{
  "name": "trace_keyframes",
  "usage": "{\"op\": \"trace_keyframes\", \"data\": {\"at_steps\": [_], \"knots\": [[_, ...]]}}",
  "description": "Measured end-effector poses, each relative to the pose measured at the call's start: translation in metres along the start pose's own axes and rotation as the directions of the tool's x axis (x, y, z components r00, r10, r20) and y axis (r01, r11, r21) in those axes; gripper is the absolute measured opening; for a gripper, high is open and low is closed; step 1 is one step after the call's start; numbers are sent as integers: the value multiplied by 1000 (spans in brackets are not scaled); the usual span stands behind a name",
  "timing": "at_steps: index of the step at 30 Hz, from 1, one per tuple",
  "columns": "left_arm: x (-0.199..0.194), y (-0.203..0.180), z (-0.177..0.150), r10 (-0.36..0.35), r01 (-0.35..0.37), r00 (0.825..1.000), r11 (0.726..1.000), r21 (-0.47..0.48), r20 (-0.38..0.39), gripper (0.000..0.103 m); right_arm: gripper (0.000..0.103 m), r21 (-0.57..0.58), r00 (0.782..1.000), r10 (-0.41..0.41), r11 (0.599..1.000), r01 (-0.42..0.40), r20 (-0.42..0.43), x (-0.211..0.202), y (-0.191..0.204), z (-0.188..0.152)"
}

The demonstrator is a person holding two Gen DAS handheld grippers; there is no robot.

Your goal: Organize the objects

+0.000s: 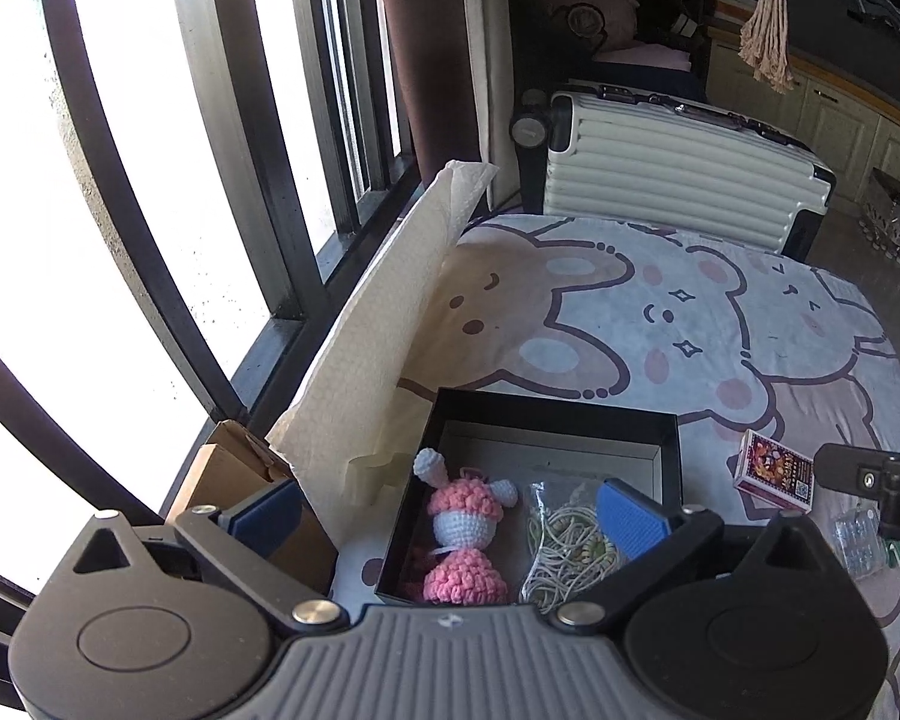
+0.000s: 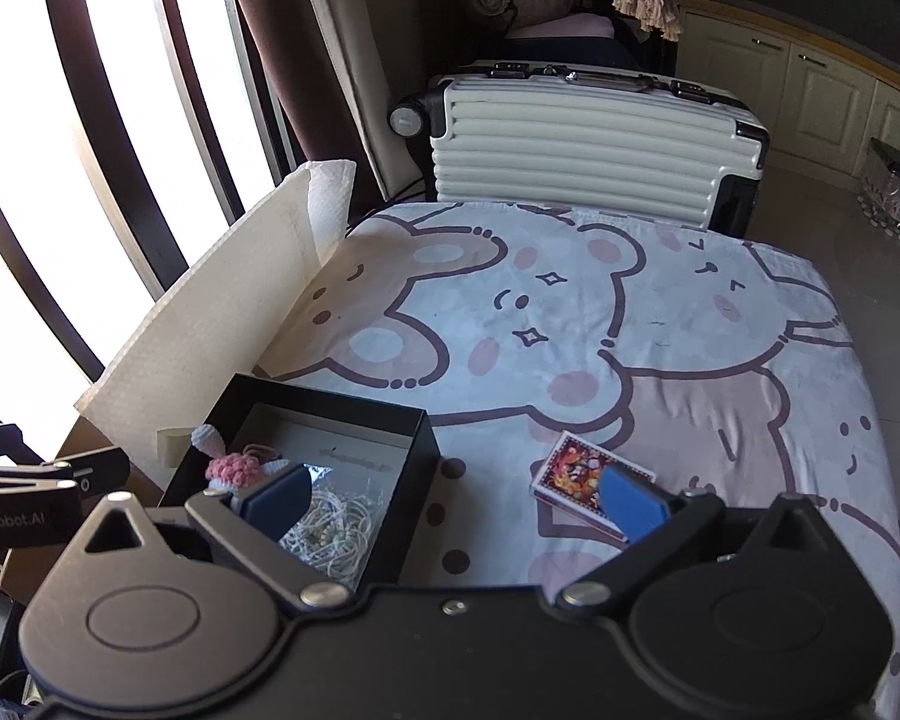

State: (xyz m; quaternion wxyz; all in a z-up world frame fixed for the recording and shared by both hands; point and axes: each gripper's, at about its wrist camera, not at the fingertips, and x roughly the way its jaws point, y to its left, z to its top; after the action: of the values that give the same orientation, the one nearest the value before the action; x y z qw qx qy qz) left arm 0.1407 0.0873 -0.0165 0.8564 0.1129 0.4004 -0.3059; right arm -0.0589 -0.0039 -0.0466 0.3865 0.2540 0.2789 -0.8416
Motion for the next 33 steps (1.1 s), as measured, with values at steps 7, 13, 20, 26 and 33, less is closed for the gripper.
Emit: {"op": "trace_keyframes", "data": {"at_steps": [7, 13, 20, 26, 33], "knots": [[1, 5, 1, 15, -15, 1000, 1000, -12, -5, 103, 103, -29, 1000, -20, 999, 21, 11, 4, 5, 1], [4, 9, 2, 17, -17, 1000, 1000, -21, -14, 103, 103, -43, 999, -21, 999, 22, 28, 7, 9, 0], [7, 9, 4, 23, -23, 1000, 1000, -18, -12, 103, 103, -37, 1000, -13, 999, 14, 26, 13, 10, 1], [10, 11, 4, 37, -37, 999, 999, -20, -21, 103, 103, -38, 1000, 4, 999, -3, 25, 17, 10, 2], [12, 10, 6, 51, -52, 998, 998, -20, -21, 103, 103, -28, 1000, 14, 1000, -13, 19, 19, 6, 5]]}}
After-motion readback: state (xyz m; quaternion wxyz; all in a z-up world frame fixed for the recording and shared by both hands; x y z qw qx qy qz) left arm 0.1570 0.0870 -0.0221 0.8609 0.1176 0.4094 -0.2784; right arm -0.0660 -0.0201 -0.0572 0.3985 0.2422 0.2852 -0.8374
